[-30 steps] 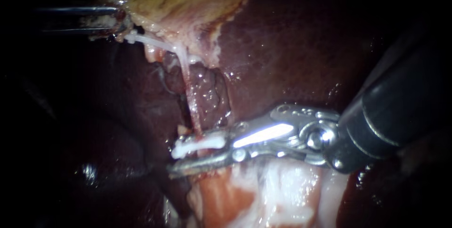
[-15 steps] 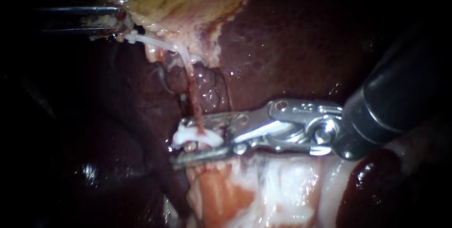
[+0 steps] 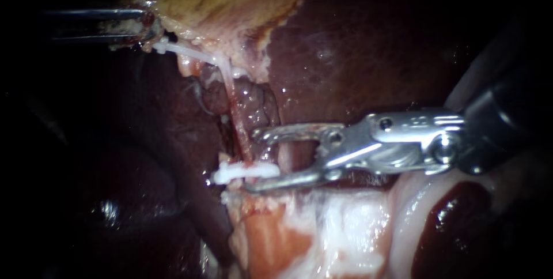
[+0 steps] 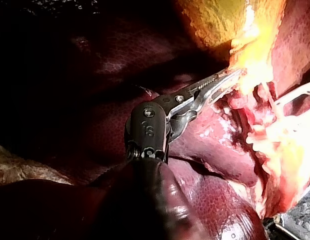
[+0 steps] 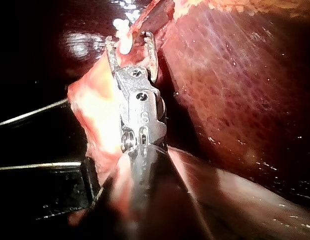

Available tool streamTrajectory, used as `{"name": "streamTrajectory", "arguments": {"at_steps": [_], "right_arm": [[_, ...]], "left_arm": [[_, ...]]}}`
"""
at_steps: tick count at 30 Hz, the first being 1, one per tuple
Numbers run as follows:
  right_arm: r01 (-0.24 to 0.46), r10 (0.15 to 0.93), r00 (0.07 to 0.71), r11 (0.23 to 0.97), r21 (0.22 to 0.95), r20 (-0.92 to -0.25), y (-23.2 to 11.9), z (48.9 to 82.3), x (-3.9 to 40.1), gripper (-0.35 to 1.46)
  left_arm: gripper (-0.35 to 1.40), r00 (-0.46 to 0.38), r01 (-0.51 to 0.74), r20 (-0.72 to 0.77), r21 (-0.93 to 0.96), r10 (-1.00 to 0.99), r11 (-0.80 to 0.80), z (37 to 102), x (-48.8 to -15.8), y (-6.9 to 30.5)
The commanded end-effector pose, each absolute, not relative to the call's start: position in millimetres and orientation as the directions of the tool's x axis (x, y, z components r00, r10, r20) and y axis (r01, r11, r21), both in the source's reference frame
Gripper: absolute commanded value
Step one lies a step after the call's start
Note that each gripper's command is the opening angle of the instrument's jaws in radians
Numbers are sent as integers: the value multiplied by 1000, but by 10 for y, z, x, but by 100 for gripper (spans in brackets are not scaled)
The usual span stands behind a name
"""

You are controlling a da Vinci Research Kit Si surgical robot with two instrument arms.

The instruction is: Going back first clip right tube

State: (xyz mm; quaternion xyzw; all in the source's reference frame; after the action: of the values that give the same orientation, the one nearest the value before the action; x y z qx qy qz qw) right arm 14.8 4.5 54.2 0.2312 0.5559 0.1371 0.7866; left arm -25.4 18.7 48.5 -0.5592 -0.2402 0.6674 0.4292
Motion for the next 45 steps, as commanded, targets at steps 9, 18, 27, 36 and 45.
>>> {"name": "streamTrajectory", "arguments": {"at_steps": [9, 18, 27, 36, 45], "right_arm": [[30, 447, 344, 874, 486, -825, 62, 523, 99, 50], [30, 435, 390, 875, 483, -812, 64, 517, 71, 50], [34, 429, 392, 878, 478, -814, 64, 516, 69, 50], [34, 428, 392, 878, 478, -814, 63, 516, 67, 50], [37, 428, 392, 877, 479, -814, 63, 517, 67, 50]], "left_arm": [[-35, -6, -304, -540, -801, 841, -516, 485, -254, 187], [-35, -6, -304, -540, -801, 841, -516, 485, -255, 187], [-35, -5, -306, -542, -799, 841, -517, 487, -258, 186], [-35, -3, -315, -549, -793, 836, -522, 503, -273, 180], [-35, -9, -303, -551, -794, 835, -527, 521, -291, 174]]}}
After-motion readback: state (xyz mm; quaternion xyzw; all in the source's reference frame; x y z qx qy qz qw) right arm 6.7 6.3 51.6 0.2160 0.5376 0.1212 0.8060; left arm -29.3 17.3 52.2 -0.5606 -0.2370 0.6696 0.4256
